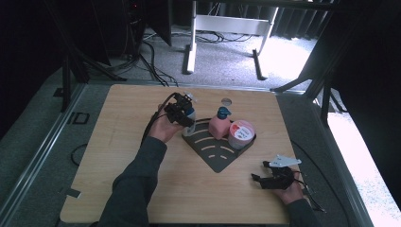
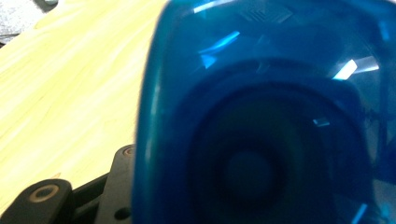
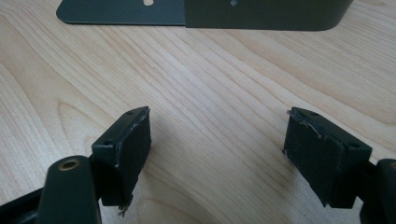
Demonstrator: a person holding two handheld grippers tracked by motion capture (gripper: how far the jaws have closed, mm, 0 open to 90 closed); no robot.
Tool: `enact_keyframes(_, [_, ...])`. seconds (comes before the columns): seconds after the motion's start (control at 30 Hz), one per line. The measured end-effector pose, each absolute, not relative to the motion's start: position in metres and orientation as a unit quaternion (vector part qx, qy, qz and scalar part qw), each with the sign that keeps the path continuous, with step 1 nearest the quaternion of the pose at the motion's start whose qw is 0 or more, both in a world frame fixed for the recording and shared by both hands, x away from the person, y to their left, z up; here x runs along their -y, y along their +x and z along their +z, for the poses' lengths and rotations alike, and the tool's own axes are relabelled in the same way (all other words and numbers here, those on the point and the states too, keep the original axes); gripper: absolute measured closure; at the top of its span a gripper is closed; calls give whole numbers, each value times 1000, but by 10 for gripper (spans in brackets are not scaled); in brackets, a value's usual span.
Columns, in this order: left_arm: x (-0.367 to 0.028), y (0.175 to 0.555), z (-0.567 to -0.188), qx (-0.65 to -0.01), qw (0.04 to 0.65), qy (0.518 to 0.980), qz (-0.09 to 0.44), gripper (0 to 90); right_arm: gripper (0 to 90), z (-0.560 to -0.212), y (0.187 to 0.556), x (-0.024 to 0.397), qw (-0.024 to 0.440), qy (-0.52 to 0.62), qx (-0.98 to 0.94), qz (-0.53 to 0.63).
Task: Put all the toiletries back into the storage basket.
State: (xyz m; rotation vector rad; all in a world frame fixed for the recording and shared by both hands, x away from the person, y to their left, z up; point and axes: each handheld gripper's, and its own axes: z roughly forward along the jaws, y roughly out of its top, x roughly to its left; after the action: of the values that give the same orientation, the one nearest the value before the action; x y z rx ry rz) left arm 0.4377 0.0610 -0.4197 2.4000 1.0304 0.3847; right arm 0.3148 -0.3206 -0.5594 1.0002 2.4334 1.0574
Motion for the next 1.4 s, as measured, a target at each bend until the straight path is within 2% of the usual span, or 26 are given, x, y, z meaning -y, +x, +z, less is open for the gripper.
enact_keyframes(0.47, [-47,446,-424,-370,248,881,159,550,227,-559,315,321,152,349,-848,369])
enact_keyframes(1.4, [-31,460,-435,-365,245,884,157,549,226,-559,315,321,152,348,-848,369])
